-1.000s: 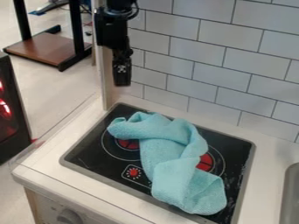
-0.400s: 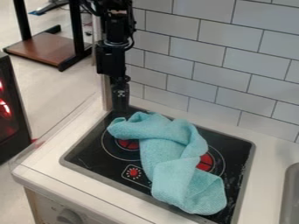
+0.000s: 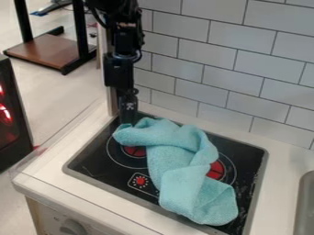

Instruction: Fold the cloth from top left to bottom right

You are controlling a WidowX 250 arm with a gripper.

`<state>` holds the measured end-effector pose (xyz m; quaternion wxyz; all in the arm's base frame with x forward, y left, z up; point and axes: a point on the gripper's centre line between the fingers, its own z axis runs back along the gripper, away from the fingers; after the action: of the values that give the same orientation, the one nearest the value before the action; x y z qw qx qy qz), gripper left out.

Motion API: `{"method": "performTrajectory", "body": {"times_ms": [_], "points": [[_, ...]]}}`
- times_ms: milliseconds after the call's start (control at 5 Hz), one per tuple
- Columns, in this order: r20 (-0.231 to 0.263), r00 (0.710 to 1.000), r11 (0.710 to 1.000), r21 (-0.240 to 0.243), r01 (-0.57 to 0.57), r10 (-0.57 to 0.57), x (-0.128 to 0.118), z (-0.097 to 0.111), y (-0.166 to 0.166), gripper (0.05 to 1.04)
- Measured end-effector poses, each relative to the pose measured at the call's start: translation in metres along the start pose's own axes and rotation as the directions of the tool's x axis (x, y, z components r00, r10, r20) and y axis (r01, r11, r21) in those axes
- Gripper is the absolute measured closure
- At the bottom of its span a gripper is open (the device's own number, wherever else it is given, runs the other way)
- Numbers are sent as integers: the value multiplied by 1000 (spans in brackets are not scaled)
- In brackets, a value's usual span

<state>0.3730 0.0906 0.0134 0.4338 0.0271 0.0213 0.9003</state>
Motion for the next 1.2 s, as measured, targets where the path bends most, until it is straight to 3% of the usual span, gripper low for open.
{"method": "performTrajectory", "body": {"times_ms": [400, 800, 1000, 1200], "points": [[8, 1000, 999, 20, 26, -26, -11, -15, -2, 124], [4, 998, 998, -8, 66, -66, -19, -17, -2, 704], [9, 998, 997, -24, 69, -69, -17, -19, -2, 891], [6, 998, 997, -34, 69, -68, -17, -17, -2, 1000]]}}
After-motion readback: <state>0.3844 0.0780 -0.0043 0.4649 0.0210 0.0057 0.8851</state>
